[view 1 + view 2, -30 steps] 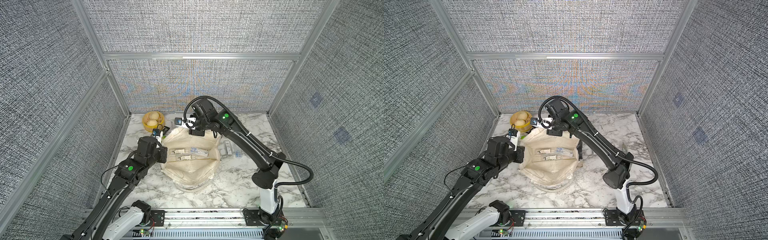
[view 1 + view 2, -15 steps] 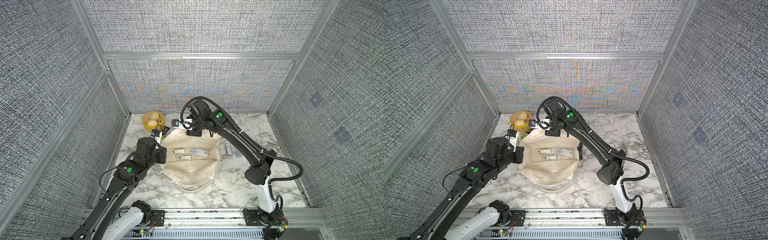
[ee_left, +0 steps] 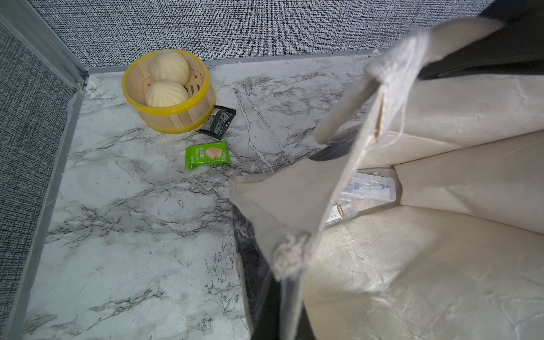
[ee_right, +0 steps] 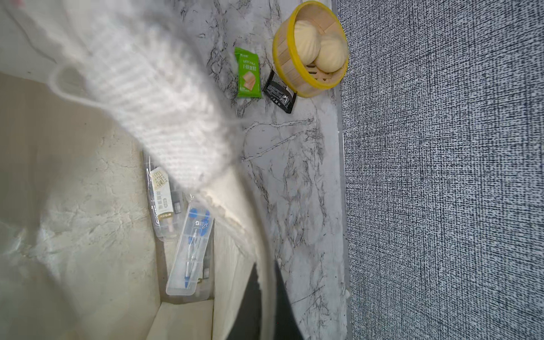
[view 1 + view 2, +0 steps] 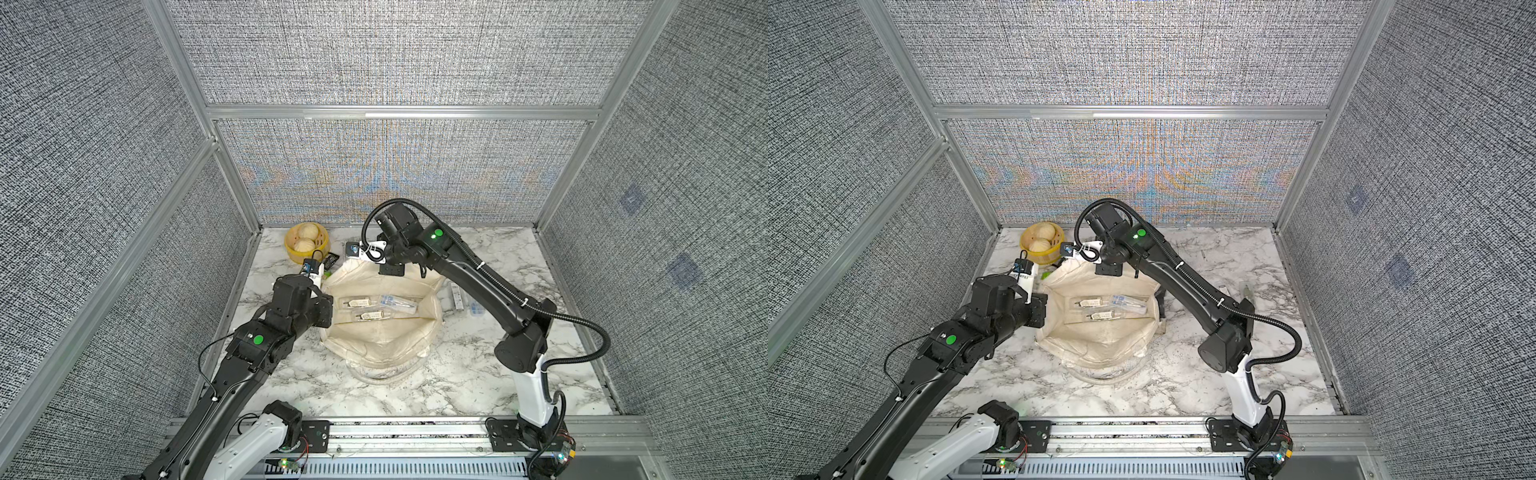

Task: Take out the compass set from the canvas bag
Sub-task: Adjust the canvas bag at the center of the board.

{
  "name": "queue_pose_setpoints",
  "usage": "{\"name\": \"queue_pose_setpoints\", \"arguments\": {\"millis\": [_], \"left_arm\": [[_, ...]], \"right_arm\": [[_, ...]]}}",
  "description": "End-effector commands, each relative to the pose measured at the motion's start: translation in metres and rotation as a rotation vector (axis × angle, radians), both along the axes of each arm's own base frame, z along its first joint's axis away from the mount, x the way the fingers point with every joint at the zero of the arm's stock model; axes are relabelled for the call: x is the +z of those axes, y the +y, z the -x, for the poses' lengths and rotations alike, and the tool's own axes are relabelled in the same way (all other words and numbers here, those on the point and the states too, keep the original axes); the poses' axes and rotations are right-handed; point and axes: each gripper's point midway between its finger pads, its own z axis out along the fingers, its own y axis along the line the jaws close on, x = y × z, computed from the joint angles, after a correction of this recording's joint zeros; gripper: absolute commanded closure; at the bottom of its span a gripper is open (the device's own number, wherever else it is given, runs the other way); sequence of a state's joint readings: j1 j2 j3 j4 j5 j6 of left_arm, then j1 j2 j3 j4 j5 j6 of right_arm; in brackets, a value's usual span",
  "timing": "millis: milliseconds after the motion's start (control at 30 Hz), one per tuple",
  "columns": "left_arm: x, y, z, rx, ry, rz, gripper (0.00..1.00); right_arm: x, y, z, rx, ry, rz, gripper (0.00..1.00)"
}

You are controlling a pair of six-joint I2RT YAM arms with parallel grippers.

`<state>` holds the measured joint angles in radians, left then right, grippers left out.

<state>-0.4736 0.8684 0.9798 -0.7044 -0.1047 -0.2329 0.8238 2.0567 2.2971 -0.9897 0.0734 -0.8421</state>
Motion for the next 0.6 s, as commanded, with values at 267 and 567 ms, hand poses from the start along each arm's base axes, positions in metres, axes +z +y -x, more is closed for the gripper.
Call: {"name": "queue_pose_setpoints", "arguments": {"millis": [267,567], "left_arm": [[-0.008,0.002,0.023,0.02,0.161,0.03,0.65],[-0.029,-0.014,0.03,0.008,0.279,0.114,0.46]], "right_arm": [[0.011,-0.003,-0.011,-0.056,-0.028,-0.061,1.0],[0.009,-0.004,-0.012,-0.063,-0.019,-0.07,1.0]]}}
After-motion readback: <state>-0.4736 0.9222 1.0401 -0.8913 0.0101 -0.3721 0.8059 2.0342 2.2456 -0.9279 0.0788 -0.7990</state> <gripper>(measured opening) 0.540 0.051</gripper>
